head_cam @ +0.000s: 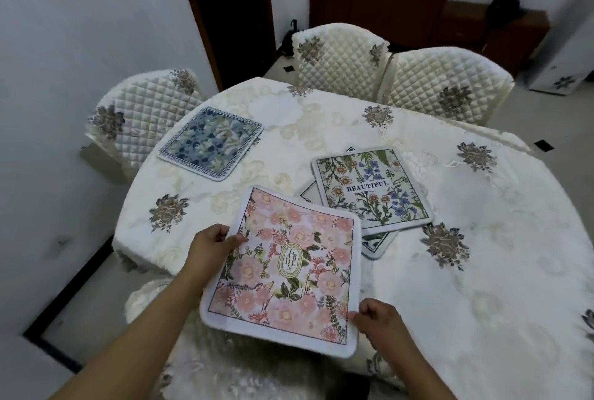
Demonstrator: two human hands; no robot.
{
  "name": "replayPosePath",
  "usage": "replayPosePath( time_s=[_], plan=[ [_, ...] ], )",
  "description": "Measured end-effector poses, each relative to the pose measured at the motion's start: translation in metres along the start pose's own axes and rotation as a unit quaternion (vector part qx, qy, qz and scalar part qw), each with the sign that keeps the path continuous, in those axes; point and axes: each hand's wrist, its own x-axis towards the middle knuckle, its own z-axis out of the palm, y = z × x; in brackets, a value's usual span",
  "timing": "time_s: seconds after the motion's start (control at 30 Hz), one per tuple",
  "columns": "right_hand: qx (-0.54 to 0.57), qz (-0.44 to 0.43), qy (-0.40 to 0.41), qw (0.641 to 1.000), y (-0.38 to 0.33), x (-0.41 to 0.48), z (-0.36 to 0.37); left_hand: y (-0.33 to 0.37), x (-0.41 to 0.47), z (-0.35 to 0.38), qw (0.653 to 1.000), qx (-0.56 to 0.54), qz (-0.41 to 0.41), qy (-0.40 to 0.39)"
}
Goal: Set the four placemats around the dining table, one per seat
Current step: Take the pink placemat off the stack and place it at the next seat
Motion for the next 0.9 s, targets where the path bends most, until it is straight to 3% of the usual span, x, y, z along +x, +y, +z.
replayPosePath(
  time_s=[0.27,0.53,0.9],
  plan=[
    [0.002,0.009,0.071,0.997,0.000,-0.036,0.075,-0.022,0.010,-0.054,0.998,0.038,0.032,-0.042],
    [-0.031,0.005,0.051,0.998,-0.017,0.006,0.084,-0.029,0.055,-0.059,0.994,0.107,0.018,-0.025],
    [-0.094,0.097,0.080,0.988,-0.010,0.039,0.142,-0.078,0.141,-0.050,0.981,0.159,0.017,-0.114]
  ],
)
